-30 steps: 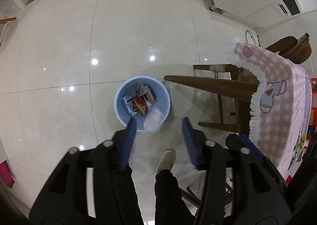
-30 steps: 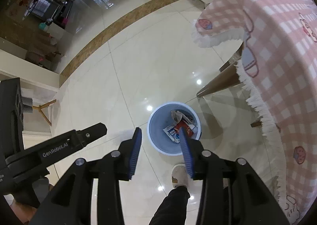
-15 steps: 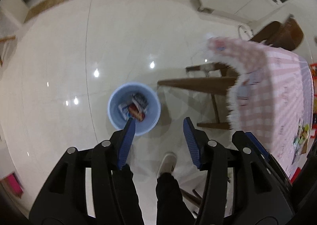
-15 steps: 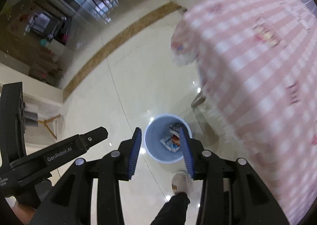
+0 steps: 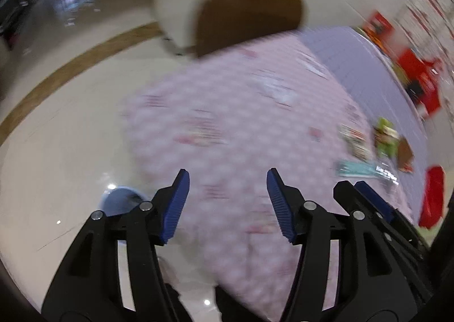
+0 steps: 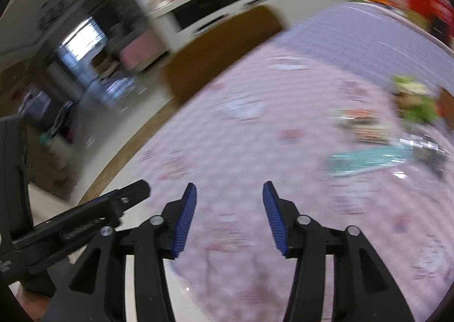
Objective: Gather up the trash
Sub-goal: 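Grasp the clear plastic tray and black snack bag with the right tool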
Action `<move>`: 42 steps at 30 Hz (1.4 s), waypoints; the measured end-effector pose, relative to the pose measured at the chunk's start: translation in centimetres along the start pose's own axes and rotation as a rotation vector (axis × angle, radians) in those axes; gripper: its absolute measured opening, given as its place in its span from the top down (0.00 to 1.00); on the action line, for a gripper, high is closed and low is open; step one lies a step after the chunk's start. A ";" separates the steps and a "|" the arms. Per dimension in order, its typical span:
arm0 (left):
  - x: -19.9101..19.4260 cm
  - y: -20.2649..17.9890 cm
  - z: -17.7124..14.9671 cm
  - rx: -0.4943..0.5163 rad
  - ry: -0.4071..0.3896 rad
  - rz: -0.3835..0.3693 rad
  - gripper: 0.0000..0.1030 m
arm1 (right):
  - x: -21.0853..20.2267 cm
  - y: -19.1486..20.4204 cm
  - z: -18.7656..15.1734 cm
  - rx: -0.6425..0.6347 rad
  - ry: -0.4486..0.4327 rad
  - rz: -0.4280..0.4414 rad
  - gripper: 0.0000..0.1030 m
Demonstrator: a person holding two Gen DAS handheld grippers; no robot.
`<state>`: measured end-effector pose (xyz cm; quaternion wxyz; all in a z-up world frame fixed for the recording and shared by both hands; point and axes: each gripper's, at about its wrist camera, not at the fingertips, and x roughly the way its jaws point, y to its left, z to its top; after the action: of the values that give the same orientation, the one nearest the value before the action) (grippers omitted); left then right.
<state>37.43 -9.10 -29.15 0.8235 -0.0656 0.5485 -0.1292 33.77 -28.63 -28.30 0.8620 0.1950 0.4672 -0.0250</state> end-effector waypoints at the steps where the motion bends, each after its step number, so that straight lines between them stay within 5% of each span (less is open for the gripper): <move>1: 0.9 -2.4 0.1 0.020 0.017 -0.031 0.45 | -0.3 -2.1 0.1 0.025 -0.004 -0.023 0.48; 5: 3.5 -9.8 -0.3 0.090 0.069 -0.095 0.43 | -2.4 -10.5 -0.3 0.116 -0.032 -0.118 0.43; 9: 5.5 -15.0 -1.2 0.145 0.104 -0.112 0.42 | -3.3 -16.8 -0.3 0.146 -0.057 -0.188 0.26; 13: 7.3 -18.0 -2.0 0.175 0.133 -0.111 0.42 | -3.0 -20.8 -0.5 0.029 -0.035 -0.237 0.17; 20: 9.6 -21.9 -3.6 0.205 0.159 -0.099 0.38 | -1.9 -24.3 -0.4 -0.240 -0.016 -0.257 0.07; 26: 10.7 -22.5 -3.3 0.205 0.151 -0.083 0.38 | 0.1 -25.3 0.5 -0.364 0.018 -0.137 0.05; 42: 11.9 -21.0 -0.6 0.206 0.142 -0.063 0.38 | 2.2 -25.5 1.5 -0.389 0.021 -0.087 0.07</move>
<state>38.22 -32.60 -34.65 0.7806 0.0113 0.5868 -0.2150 30.50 -52.40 -37.31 0.8767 0.0049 0.4800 0.0307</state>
